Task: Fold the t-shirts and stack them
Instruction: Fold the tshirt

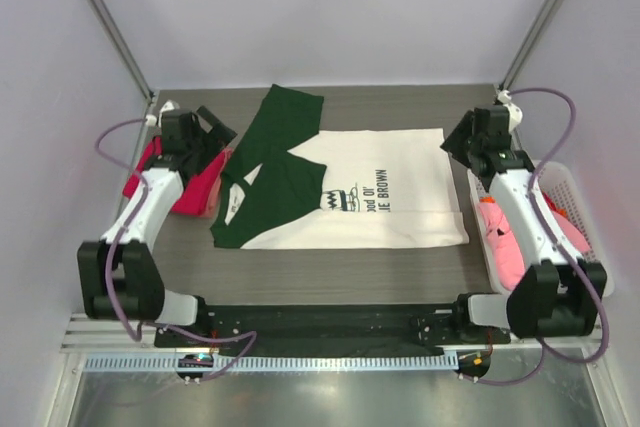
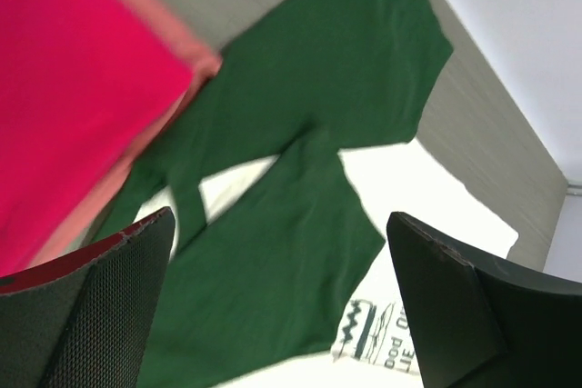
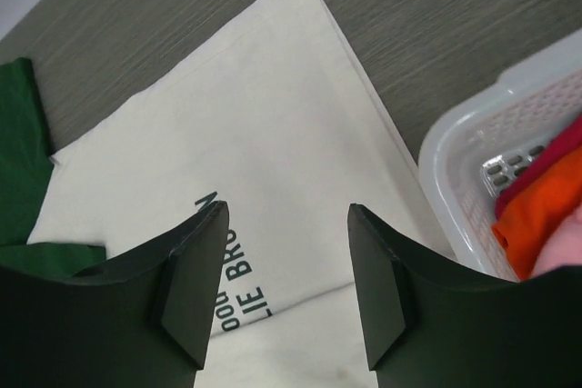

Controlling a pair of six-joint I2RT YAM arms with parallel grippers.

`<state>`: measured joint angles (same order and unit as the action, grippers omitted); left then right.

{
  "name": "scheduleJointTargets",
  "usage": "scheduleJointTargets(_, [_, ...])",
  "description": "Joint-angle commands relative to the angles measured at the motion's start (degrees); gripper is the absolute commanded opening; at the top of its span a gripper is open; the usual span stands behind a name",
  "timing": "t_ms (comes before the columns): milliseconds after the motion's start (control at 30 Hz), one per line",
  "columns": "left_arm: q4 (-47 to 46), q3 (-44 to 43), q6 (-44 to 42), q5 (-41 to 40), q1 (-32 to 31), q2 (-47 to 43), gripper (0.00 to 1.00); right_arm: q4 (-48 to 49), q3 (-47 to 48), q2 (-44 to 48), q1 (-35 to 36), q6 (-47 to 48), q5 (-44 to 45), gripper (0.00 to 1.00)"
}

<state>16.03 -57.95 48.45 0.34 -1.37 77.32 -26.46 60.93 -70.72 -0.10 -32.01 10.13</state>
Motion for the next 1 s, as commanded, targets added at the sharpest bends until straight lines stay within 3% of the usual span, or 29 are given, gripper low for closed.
scheduleJointTargets(0, [-6.3, -7.8, -3.9, 4.0, 0.1, 7.5, 1.00, 3.2, 5.6, -6.7, 1.8, 2.3, 1.9, 0.61])
scheduleJointTargets(167, [-7.2, -24.5, -1.5, 4.6, -0.9, 25.3, 1.00, 9.4, 11.7, -17.6, 1.8, 3.0, 2.0, 0.64])
scheduleJointTargets(200, [-7.2, -26.9, -1.0, 3.5, -1.4, 27.4, 0.99, 10.3, 14.6, -19.9, 1.9, 2.9, 3.0, 0.71])
scheduleJointTargets(333, [-8.7, -38.8, 3.2, -4.8, -3.1, 37.8, 1.00, 10.1, 23.2, -32.4, 1.8, 2.0, 5.2, 0.70])
scheduleJointTargets(433, [-11.1, -41.8, 1.9, -10.7, -5.7, 41.8, 1.00, 9.5, 29.9, -38.5, 1.2, 1.1, 5.1, 0.68])
scheduleJointTargets(533, [-10.0, -49.2, -0.2, -7.1, -6.5, 49.0, 1.00, 8.8, 35.0, -44.8, 1.2, 1.0, 4.5, 0.64])
scheduleJointTargets(567, [-7.6, -56.4, -1.2, -4.9, -6.5, 53.7, 1.00, 8.5, 35.4, -46.4, 1.4, 1.4, 4.7, 0.63])
scheduleJointTargets(700, [0.6, -67.1, -3.2, -4.2, -6.5, 61.7, 1.00, 8.4, 35.5, -49.6, 1.8, 3.5, 9.6, 0.67])
scheduleJointTargets(967, [-1.9, -71.1, -3.4, -4.8, -6.6, 69.7, 0.97, 5.4, 42.3, -58.4, 1.7, 2.7, 11.8, 0.64])
